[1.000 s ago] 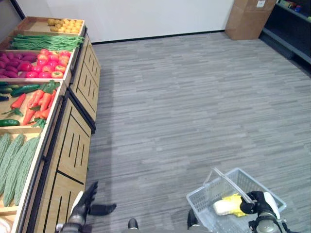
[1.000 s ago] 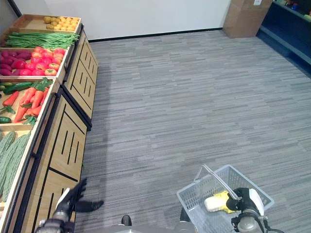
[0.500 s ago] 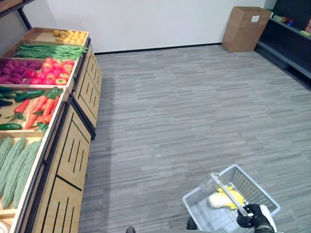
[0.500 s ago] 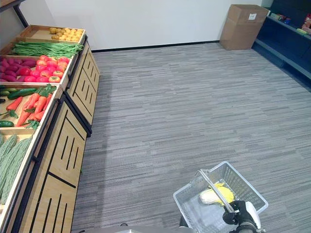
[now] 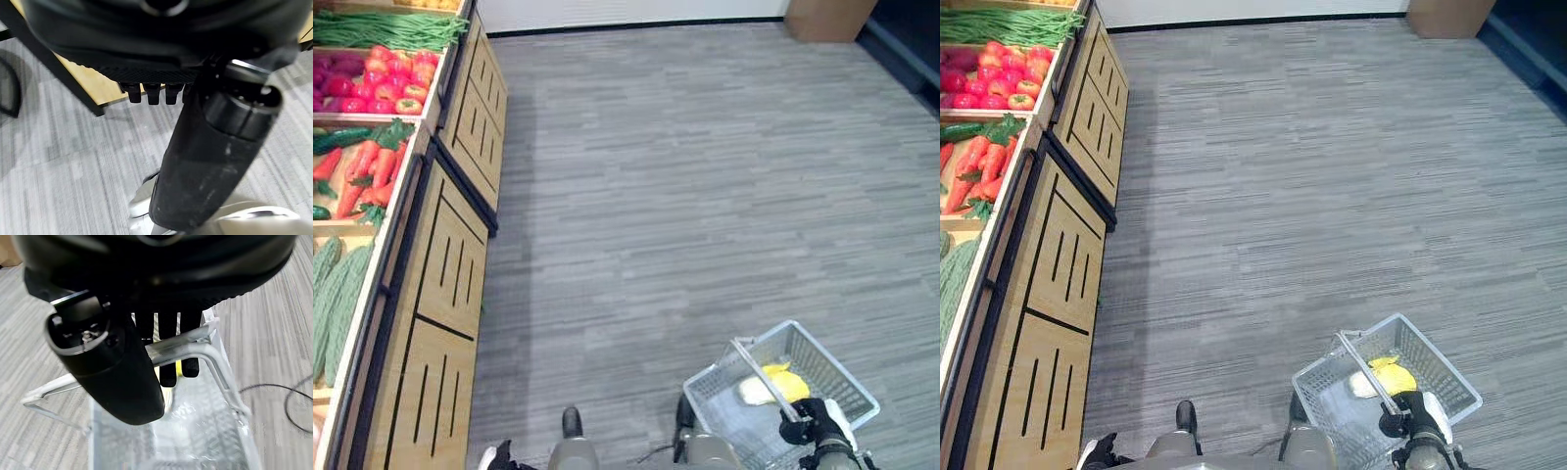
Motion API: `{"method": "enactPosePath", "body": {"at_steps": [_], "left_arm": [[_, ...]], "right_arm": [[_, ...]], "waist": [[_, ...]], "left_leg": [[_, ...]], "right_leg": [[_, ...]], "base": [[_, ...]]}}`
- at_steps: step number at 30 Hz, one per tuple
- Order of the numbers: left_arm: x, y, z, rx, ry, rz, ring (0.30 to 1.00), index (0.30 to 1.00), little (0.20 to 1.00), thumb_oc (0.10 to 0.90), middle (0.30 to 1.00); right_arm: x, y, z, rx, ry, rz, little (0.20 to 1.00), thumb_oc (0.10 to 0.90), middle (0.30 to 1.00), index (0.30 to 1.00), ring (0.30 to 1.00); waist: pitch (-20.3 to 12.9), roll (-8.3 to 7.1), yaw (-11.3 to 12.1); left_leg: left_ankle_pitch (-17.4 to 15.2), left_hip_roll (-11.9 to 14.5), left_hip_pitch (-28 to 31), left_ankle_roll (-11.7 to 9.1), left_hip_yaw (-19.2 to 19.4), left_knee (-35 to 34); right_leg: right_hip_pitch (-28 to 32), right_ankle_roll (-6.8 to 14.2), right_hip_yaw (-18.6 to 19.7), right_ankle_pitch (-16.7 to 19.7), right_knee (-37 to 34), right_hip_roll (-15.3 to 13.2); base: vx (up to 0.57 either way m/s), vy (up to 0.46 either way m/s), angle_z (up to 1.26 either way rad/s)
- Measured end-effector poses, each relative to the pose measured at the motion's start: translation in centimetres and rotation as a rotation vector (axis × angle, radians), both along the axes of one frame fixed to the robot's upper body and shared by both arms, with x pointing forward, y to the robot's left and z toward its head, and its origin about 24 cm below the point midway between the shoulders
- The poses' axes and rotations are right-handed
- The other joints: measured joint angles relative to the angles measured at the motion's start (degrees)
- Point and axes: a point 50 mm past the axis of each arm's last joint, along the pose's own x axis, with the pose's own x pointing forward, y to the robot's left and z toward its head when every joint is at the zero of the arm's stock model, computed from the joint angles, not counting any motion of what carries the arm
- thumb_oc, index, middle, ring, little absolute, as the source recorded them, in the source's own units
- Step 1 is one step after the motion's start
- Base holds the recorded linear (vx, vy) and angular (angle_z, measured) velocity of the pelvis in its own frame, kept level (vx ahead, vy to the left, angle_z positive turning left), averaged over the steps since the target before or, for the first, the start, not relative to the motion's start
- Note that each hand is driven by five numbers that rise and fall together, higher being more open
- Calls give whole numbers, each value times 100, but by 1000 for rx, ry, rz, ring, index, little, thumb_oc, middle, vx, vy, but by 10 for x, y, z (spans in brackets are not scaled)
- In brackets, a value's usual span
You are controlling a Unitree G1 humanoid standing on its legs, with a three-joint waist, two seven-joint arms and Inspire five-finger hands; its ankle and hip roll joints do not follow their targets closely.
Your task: Get the vegetables into the basket
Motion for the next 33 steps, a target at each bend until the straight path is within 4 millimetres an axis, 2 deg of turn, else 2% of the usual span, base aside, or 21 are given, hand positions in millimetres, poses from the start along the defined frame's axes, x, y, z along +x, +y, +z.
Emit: {"method": "enactPosePath", "body": {"at_steps": [3,4,6,8,9,11,12,13,14,15,16,17,18,19,20,22,25,28,29,30,33], "left_arm": [[21,-2,4,-17,-68,24,1000,1000,1000,900,1000],[27,-3,5,-20,-81,21,1000,1000,1000,900,1000],[29,-7,4,-24,-75,1,1000,1000,1000,900,1000],[20,-15,0,-43,-56,20,1000,1000,1000,900,1000],[20,-20,-1,-57,-48,26,1000,1000,1000,900,1000],[24,-19,0,-50,-50,26,1000,1000,1000,900,1000],[21,-20,-1,-51,-41,31,1000,1000,1000,900,1000],[22,-18,0,-46,-54,31,1000,1000,1000,900,1000],[23,-11,2,-27,-67,18,1000,1000,1000,900,1000],[22,3,6,11,-72,-8,1000,1000,1000,900,1000],[29,20,12,56,-82,-28,1000,1000,1000,900,1000],[27,20,11,56,-66,-25,1000,1000,1000,900,1000],[23,19,10,52,-55,-22,1000,1000,1000,900,1000],[16,19,9,50,-39,-17,1000,1000,1000,900,1000],[19,13,8,44,-36,-49,1000,1000,1000,900,1000],[24,14,9,50,-52,-70,1000,1000,1000,900,1000],[35,16,13,61,-84,-93,1000,1000,1000,900,1000],[48,24,20,88,-123,-109,1000,1000,1000,900,1000],[48,21,18,79,-117,-109,1000,1000,1000,900,1000],[47,19,17,74,-115,-109,1000,1000,1000,900,1000],[51,23,20,88,-133,-114,1000,1000,1000,900,1000]], "right_arm": [[13,-5,8,-19,-46,5,300,400,300,300,300],[18,-6,10,-24,-58,8,300,400,300,300,300],[32,-6,16,-35,-92,25,300,400,300,300,300],[42,-8,23,-44,-131,39,300,400,300,300,300],[39,-8,20,-44,-117,33,300,400,300,300,300],[40,-1,18,-36,-112,64,300,400,300,300,300],[41,-1,18,-34,-114,74,300,400,300,300,300],[45,1,18,-31,-127,68,300,400,300,300,300],[40,3,15,-25,-120,56,300,400,300,300,300],[26,11,5,5,-77,40,300,400,300,300,300],[13,22,-6,47,-42,4,300,400,300,300,300],[13,23,-8,50,-30,-14,300,400,300,300,300],[14,24,-9,53,-29,-9,300,400,300,300,300],[14,29,-10,63,-31,-11,300,400,300,300,300],[13,31,-12,70,-21,-4,300,400,300,300,300],[11,34,-14,77,-4,-8,300,400,300,300,300],[16,34,-13,67,2,0,300,400,300,300,300],[21,36,-12,63,2,15,300,400,300,300,300],[27,33,-9,52,-15,17,300,400,300,300,300],[27,32,-8,49,-18,23,300,400,300,300,300],[31,37,-8,75,-36,41,300,400,300,300,300]], "waist": [[223,-117,42],[243,-153,14],[270,-201,67],[265,103,219],[271,251,172],[308,119,271],[297,182,405],[310,235,467],[272,151,451],[120,-271,399],[-32,-881,327],[-82,-898,355],[-167,-904,428],[-195,-1025,403],[-207,-926,285],[-221,-852,288],[-222,-799,276],[-196,-805,347],[-122,-685,296],[-128,-605,265],[-106,-640,287]], "left_leg": [[239,-170,-841,-421,-747,1030],[81,-303,-982,-423,-824,781],[32,-507,-799,-249,-701,-506],[-24,-274,-508,-234,-589,-1289],[-130,-228,-388,-218,-691,-1255],[-388,-463,-392,-54,-665,-933],[-421,-307,-448,81,-499,-924],[-385,-196,-470,134,-401,-888],[-395,-218,-438,117,-365,-927],[-526,-501,-442,-36,-288,-932],[-479,-917,-752,279,-232,-338],[-527,-830,-857,498,-209,16],[-549,-861,-768,527,-146,-10],[-363,-1073,-363,678,-2,-476],[-342,-1188,-201,784,42,-739],[-326,-1277,-52,938,94,-889],[-349,-1415,76,1066,147,-981],[-556,-1540,145,1291,174,-851],[-530,-1572,393,1332,186,-1019],[-542,-1578,485,1360,155,-1044],[-570,-1633,571,1414,154,-1175]], "right_leg": [[-91,-156,-15,-191,234,-173],[-95,-148,117,-263,79,-212],[-33,82,277,-628,-470,-261],[-49,-47,326,-536,-475,81],[73,-4,304,-450,-570,242],[-30,206,604,-668,-607,178],[-120,211,652,-800,-346,327],[-358,48,657,-757,553,392],[-475,-61,609,-1128,1624,334],[-229,-54,579,-1496,1872,63],[105,289,583,-2021,1203,-415],[140,297,569,-2054,1029,-399],[176,366,651,-1960,848,-408],[410,675,651,-1394,563,-650],[210,450,742,-996,949,-723],[-40,384,822,-620,1378,-812],[-349,579,824,-558,2165,-1005],[-398,538,888,-324,2518,-989],[-521,534,895,-141,2961,-1049],[-622,620,897,-314,3070,-1061],[-883,621,571,-376,2450,-1002]], "base": [[167,-18,43],[263,67,42],[197,63,-23],[302,117,-55],[389,199,-27],[260,174,-54],[203,164,-89],[290,271,-60],[214,214,11],[212,259,66],[188,223,51],[211,253,-4],[256,338,-56],[304,422,-44],[281,420,-19],[147,247,-13],[112,182,-6],[152,196,-4],[81,43,-9],[108,34,1],[171,-26,0]]}}
